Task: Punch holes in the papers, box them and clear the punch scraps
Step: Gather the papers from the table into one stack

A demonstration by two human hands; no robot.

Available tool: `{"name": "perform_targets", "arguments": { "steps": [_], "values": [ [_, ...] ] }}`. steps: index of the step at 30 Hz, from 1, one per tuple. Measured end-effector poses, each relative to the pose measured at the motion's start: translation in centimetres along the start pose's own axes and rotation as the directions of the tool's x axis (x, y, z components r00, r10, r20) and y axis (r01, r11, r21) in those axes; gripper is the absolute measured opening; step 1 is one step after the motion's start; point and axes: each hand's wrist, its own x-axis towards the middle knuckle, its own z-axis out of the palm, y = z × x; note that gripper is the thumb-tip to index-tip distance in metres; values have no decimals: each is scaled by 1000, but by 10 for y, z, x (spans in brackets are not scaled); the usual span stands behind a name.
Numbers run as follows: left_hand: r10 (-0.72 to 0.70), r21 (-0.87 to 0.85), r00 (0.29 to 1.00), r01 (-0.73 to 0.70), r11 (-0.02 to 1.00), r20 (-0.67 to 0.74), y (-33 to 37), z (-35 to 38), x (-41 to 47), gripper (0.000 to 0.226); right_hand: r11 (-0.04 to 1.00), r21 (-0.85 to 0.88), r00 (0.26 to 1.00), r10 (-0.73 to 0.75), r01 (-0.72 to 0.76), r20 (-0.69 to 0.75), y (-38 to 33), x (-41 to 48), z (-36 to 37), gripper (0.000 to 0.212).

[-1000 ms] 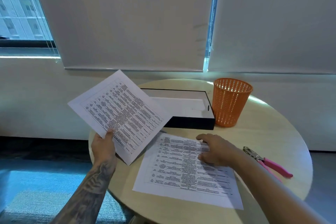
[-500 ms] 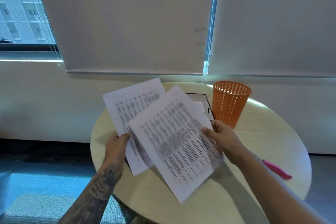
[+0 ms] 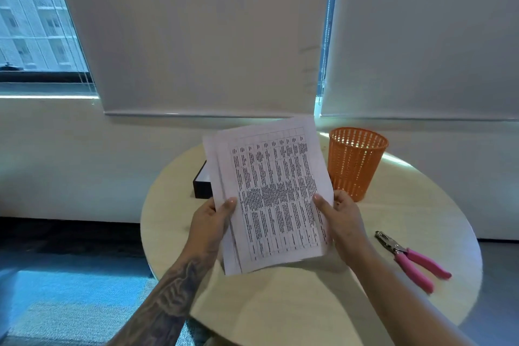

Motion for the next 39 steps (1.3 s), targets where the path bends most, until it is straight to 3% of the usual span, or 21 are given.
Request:
{"name": "perform_targets", "arguments": {
  "steps": [3, 9, 15, 21, 24, 26, 29, 31, 34, 39],
  "values": [
    [122, 106, 992, -120, 987, -10, 13, 2, 3, 9, 998, 48, 998, -35, 33, 57, -14, 0, -1, 35],
    [275, 136, 961, -273, 952, 4, 45, 10, 9, 8, 994, 34, 985, -110, 107, 130, -42, 2, -8, 24],
    [206, 139, 978, -208, 968, 31, 11, 10, -10, 13, 995, -95, 986, 7, 9, 169, 3, -14, -11, 19],
    [178, 58, 980, -174, 983, -91, 3, 7, -6, 13, 994, -108, 990, 41, -26, 135, 13, -14, -12, 14],
    [154, -37, 978, -161, 986, -141, 8, 9, 1, 18, 997, -3, 991, 77, -77, 106, 13, -12, -7, 30],
    [110, -155, 978, -138, 978, -175, 10, 14, 5, 17, 965, 193, 982, 165, -180, 92, 15, -12, -1, 40],
    [43, -329, 987, -93, 940, -158, 13, 25, 5, 17, 883, 372, 955, 231, -286, 186, 15, -18, 15, 38],
    [31, -380, 993, -73, 922, -116, 12, 32, 3, 18, 880, 388, 952, 193, -276, 239, 10, -22, 24, 38],
    [17, -340, 998, -39, 940, -68, 13, 33, 0, 17, 892, 392, 968, 155, -223, 197, 0, -21, 25, 38],
    [64, -308, 997, -74, 948, -41, 37, 5, 16, 13, 979, 180, 994, 87, -97, 62, -21, -7, -9, 29]
  ]
}}
